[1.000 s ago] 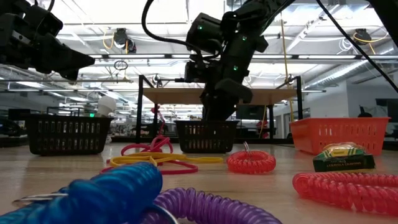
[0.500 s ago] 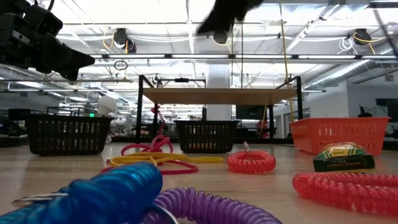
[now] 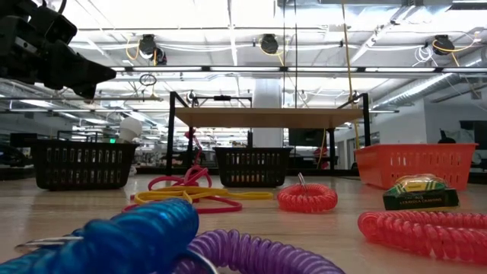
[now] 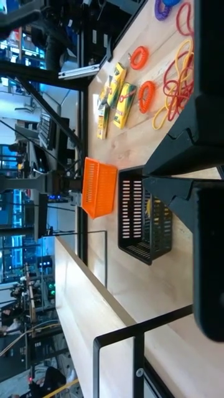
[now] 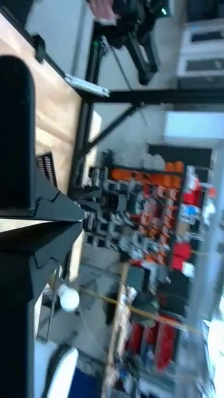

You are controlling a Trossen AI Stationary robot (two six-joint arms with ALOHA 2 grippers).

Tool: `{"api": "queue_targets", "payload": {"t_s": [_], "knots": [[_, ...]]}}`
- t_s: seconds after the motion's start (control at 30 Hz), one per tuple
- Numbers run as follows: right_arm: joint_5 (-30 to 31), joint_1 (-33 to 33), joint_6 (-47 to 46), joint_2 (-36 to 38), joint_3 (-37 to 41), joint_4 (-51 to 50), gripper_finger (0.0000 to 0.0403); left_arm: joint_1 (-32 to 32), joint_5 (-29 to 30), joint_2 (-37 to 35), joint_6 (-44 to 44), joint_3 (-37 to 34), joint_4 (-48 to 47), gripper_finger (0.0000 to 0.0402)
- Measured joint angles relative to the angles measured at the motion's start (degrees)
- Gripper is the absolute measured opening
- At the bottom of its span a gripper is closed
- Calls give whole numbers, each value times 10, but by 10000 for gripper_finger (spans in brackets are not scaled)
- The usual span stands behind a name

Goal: Pick & Place Office Desk Supplies
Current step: Put the crayon box into the orange basket

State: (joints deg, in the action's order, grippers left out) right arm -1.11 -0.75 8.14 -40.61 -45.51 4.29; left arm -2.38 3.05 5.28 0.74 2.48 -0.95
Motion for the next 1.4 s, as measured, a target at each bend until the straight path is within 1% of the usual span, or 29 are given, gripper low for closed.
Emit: {"api": "queue_targets", "payload": {"t_s": [0.1, 0.3, 0.4, 0.5, 0.67, 0.8, 1.0, 1.4], "knots": [[21, 0, -7, 65, 64, 21, 1, 0, 0, 0, -9, 0, 0, 19], [26, 0, -15, 170, 168, 23, 1, 0, 0, 0, -15, 0, -1, 19], [24, 0, -19, 211, 213, 32, 1, 0, 0, 0, -17, 0, -1, 19], [4, 0, -35, 244, 253, 54, 1, 0, 0, 0, -17, 0, -1, 19], [-1, 0, -51, 295, 296, 54, 0, 0, 0, 0, -17, 0, -1, 19], [-3, 0, -51, 326, 323, 54, 0, 0, 0, 0, -17, 0, -1, 19], [-4, 0, -58, 355, 357, 50, 0, 0, 0, 0, -17, 0, -1, 19], [-2, 0, -100, 358, 383, 41, 0, 0, 0, 0, -9, 0, -2, 19]]}}
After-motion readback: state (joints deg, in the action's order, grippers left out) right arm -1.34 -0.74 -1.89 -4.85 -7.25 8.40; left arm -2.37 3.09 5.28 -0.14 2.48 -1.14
